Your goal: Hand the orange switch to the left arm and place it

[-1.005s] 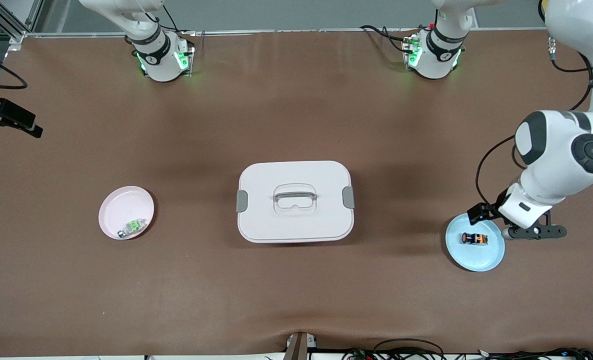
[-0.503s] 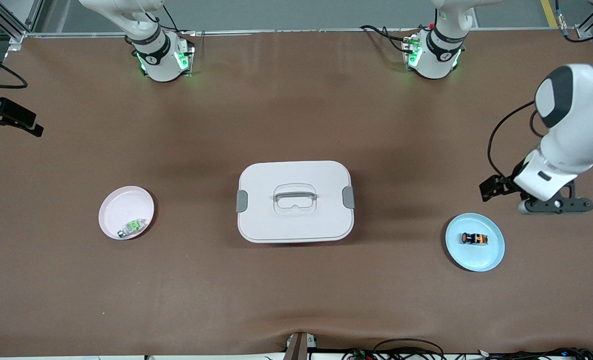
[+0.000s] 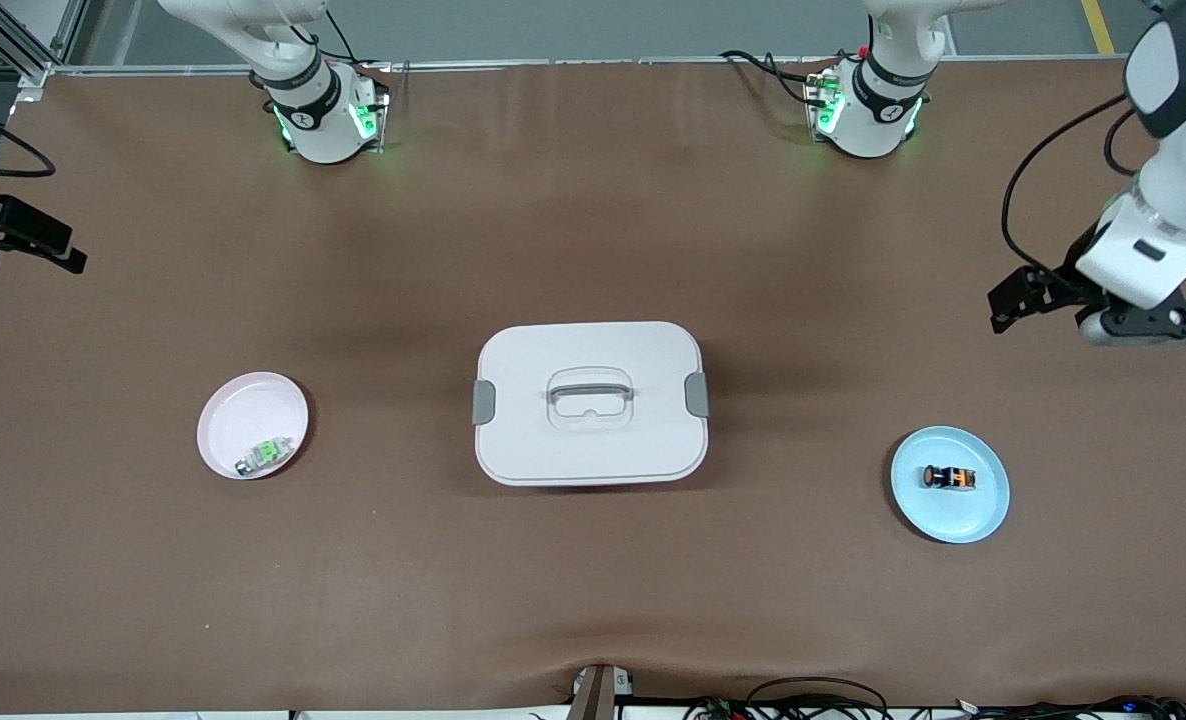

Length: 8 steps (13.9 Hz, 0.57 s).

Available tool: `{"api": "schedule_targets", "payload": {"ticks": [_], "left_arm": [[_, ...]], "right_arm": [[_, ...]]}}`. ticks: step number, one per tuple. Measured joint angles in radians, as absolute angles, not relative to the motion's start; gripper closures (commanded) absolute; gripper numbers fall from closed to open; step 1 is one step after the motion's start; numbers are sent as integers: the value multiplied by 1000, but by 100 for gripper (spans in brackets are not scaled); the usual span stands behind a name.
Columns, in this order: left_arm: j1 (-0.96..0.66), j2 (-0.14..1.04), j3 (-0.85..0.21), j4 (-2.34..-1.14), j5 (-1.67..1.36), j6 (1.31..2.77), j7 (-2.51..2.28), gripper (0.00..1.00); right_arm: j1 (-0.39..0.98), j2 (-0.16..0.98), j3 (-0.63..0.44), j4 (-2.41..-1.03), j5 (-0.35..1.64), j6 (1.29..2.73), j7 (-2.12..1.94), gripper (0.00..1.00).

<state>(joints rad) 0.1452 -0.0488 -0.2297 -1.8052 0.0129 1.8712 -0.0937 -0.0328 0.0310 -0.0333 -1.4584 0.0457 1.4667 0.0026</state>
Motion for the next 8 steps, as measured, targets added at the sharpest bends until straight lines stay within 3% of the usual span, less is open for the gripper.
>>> {"api": "schedule_targets", "payload": {"ticks": [8], "left_arm": [[104,-61,-195,-1813,2,1866,-91,0]], "right_arm": [[-33,31,-34,-1458,46,1466,3,0]]}}
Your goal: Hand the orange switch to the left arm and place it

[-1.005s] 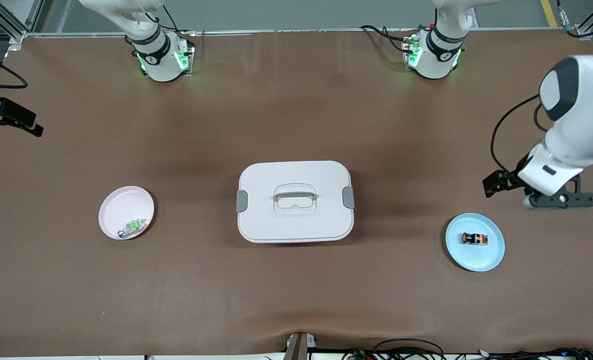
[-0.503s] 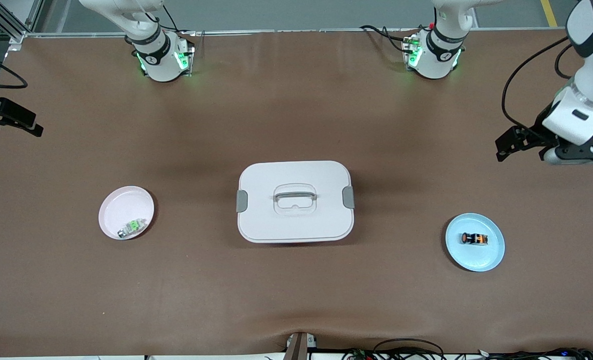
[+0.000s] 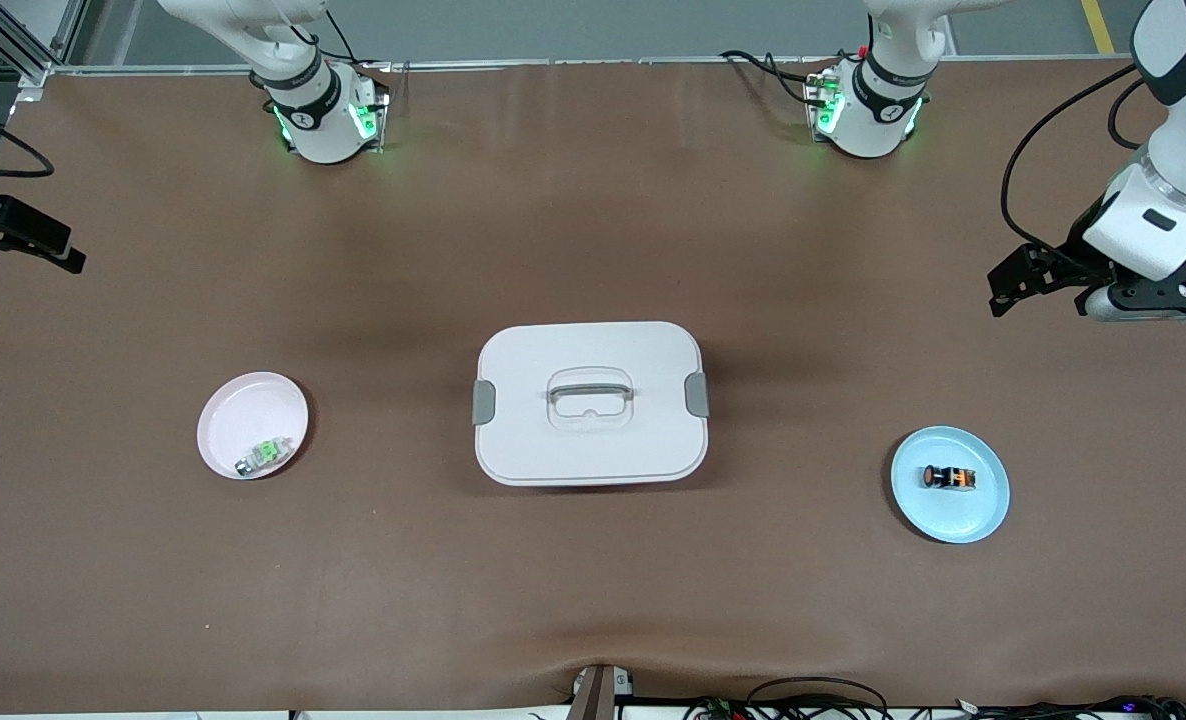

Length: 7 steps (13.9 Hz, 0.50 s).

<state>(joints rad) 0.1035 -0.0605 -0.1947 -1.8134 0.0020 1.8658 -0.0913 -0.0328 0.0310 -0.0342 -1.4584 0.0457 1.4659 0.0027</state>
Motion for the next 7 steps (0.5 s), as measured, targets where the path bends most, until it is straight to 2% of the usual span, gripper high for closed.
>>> {"api": "schedule_targets", "payload": {"ticks": [4,7], "left_arm": [[-56,-58,-30,-1813,2,1866,-91,0],[-94,-56,6,-1813,1,1866,-90,0]], "right_arm": [[-24,31,-30,-1458,46,1465,3,0],[-16,31,-27,-1458,45,1465,3,0]]}}
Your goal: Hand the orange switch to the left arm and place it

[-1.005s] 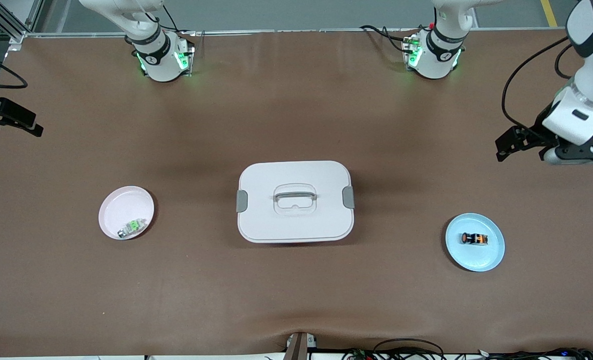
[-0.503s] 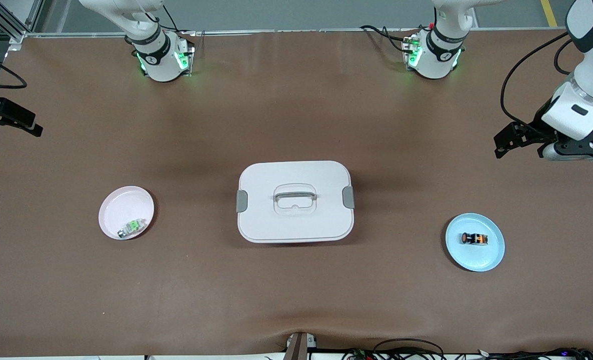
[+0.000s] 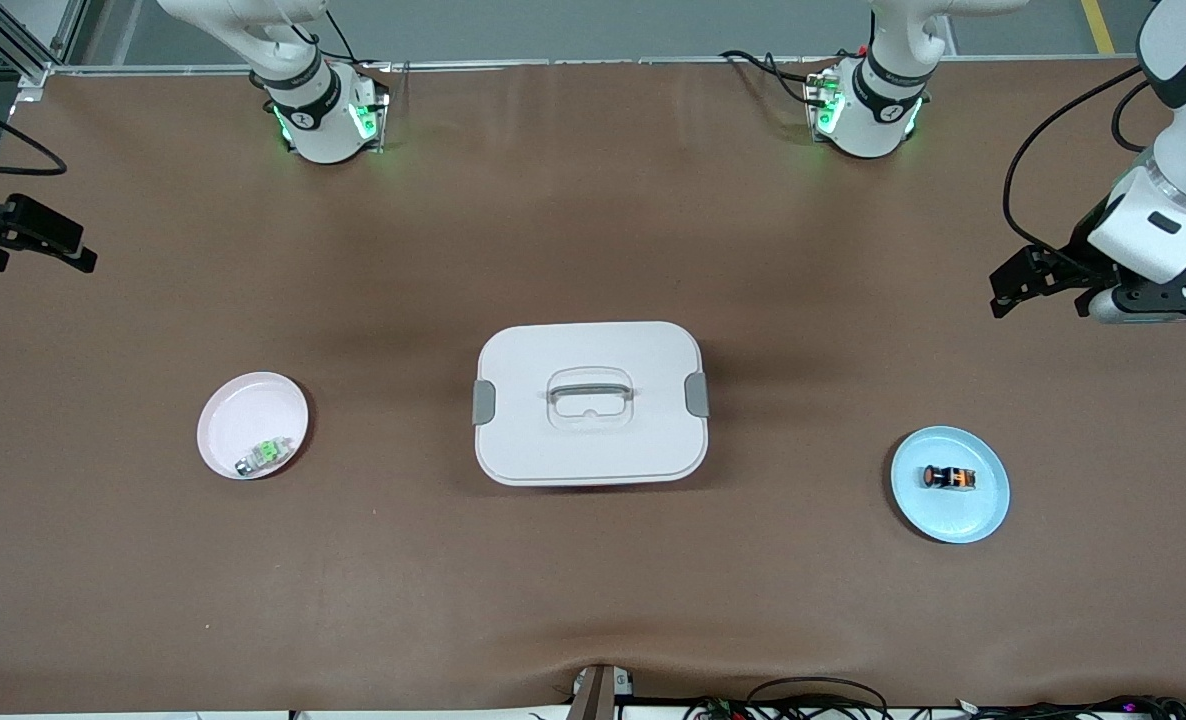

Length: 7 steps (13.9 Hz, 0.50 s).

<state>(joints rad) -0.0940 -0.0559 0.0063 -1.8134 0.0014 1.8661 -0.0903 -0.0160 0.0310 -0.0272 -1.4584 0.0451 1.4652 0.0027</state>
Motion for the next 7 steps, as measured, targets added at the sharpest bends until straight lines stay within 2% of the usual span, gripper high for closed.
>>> {"api": "schedule_targets", "payload": {"ticks": [7], "left_arm": [[-110,-42,13,-1813,1,1866,-90,0]], "right_arm": [[-13,31,-28,-1458,39,1465,3,0]]}}
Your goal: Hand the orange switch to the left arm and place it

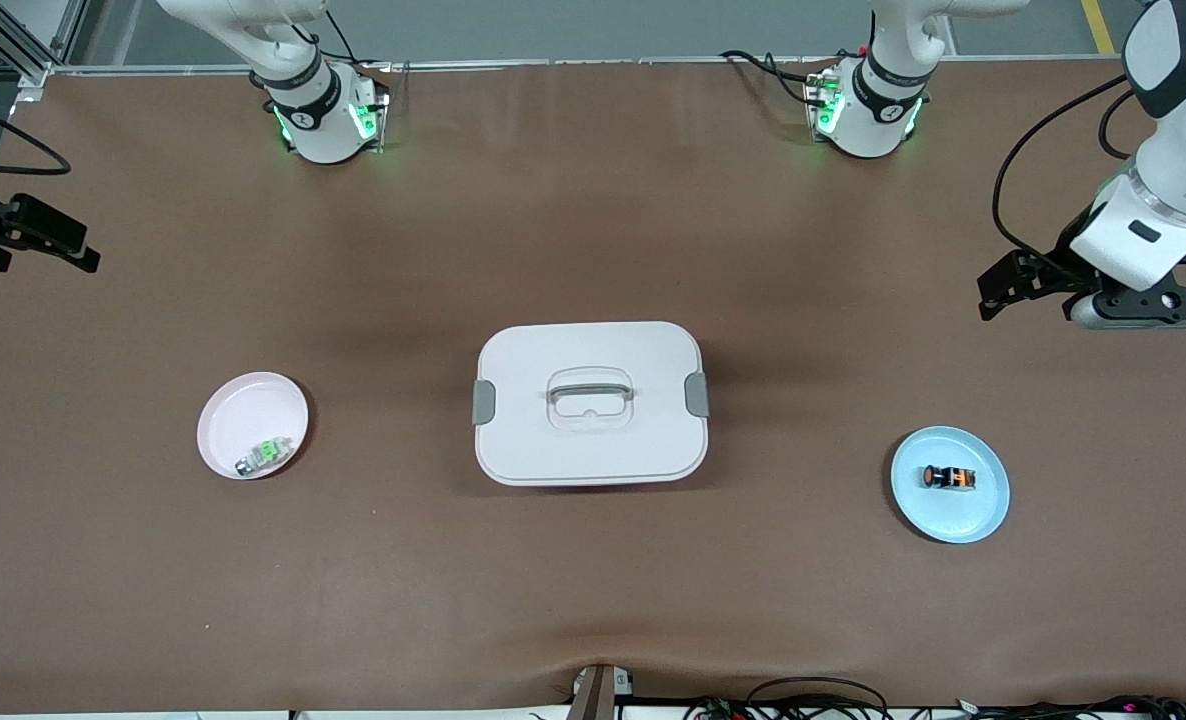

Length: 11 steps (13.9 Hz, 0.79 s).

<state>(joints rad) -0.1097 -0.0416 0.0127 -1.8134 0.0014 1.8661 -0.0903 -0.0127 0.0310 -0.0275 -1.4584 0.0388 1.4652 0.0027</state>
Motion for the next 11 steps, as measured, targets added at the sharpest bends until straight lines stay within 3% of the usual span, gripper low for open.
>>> {"api": "schedule_targets", "payload": {"ticks": [11], "left_arm": [[-24,-41,-61,-1810,1,1867,-90,0]], "right_arm": [[-13,31,-28,-1458,13,1465,3,0]]}}
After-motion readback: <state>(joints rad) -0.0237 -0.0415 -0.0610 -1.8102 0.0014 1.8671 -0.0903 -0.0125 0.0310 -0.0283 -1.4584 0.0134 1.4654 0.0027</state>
